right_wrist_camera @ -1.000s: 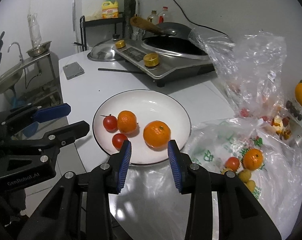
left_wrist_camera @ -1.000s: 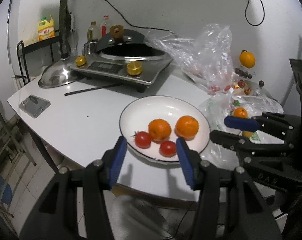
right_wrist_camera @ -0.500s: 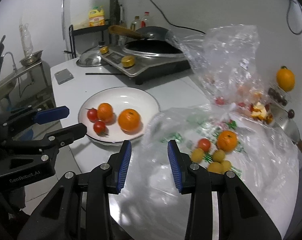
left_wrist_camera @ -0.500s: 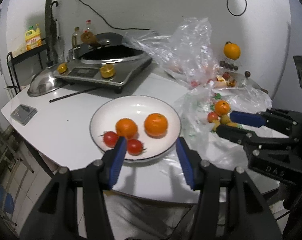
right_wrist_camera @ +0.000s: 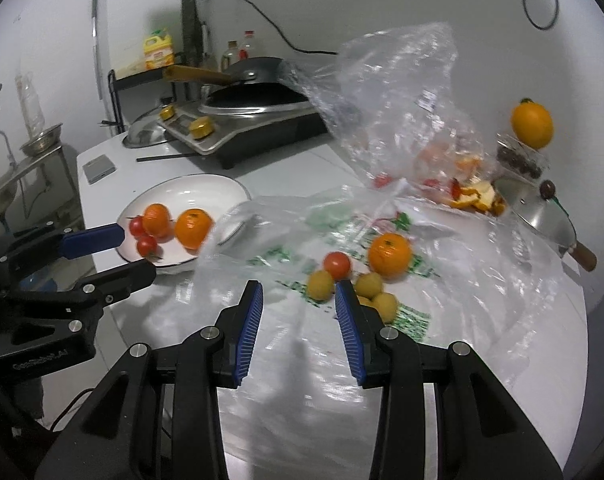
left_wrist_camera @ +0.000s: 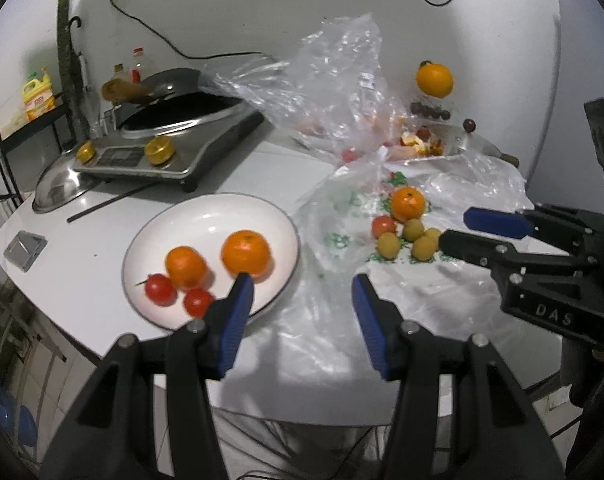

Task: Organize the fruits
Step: 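Move both tools back over the fruit on the plastic bag, then grasp a small yellow fruit with the left gripper while the right gripper grasps another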

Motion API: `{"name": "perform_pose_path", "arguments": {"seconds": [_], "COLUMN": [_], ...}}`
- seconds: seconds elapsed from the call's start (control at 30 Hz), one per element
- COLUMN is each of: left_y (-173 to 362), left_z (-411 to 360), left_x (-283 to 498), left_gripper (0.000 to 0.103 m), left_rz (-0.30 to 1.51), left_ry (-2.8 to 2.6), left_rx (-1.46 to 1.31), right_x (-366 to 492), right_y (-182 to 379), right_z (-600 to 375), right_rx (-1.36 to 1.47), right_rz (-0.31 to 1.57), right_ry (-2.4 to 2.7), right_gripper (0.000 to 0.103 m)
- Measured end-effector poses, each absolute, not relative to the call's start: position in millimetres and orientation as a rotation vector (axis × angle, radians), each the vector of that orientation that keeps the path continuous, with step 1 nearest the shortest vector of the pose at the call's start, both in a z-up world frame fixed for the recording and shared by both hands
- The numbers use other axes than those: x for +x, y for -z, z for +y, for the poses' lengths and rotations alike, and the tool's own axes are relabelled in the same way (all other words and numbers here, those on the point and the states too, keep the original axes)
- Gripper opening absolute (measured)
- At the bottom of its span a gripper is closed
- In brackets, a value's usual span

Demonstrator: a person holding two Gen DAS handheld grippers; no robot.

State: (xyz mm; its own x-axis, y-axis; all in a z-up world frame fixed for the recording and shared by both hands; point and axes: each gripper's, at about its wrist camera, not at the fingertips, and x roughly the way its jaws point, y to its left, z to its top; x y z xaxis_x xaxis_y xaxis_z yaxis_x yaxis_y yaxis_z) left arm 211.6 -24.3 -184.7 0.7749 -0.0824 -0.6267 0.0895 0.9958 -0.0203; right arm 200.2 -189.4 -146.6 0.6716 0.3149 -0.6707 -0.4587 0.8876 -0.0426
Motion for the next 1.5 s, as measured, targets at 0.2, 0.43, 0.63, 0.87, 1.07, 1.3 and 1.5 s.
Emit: {"name": "perform_pose_path", "arguments": {"seconds": [0.2, 0.43, 0.63, 0.87, 1.07, 1.3, 1.5], "left_y": [188, 194, 199, 210, 217, 225, 231], "left_z": [-43, -66, -81, -92, -99, -103, -106], "left_x": [225, 240, 256, 273, 286, 301, 310], "left_gripper": [0.053, 0.053, 0.053, 0.053, 0.052, 0.052, 0.050], "left_rz": [0.690, 0.703, 0.711, 0.736, 0.741, 0.754, 0.763], "left_ry": [0.153, 0.200, 0.231, 0.261, 0.279, 0.274, 0.288], "left_rx": [0.003, 0.033, 0.058, 0.076, 0.096, 0.117, 0.133], "right_x": [210, 224, 238, 251, 264, 274, 279], "right_y": [153, 162, 172, 184, 191, 199, 203], "right_z": [-213, -230, -242, -247, -246, -247, -246], "right_rx": [-0.194, -0.177, -0.165, -0.163, -0.166, -0.159, -0.152], "right_rz": [0.725, 0.743, 0.769, 0.798, 0.817, 0.844, 0.860], "right_ry": [-0.410, -0.395, -0.376, -0.377, -0.379, -0.384, -0.394], "right_gripper": [0.040, 0.040, 0.040, 0.040, 0.039, 0.039, 0.039]}}
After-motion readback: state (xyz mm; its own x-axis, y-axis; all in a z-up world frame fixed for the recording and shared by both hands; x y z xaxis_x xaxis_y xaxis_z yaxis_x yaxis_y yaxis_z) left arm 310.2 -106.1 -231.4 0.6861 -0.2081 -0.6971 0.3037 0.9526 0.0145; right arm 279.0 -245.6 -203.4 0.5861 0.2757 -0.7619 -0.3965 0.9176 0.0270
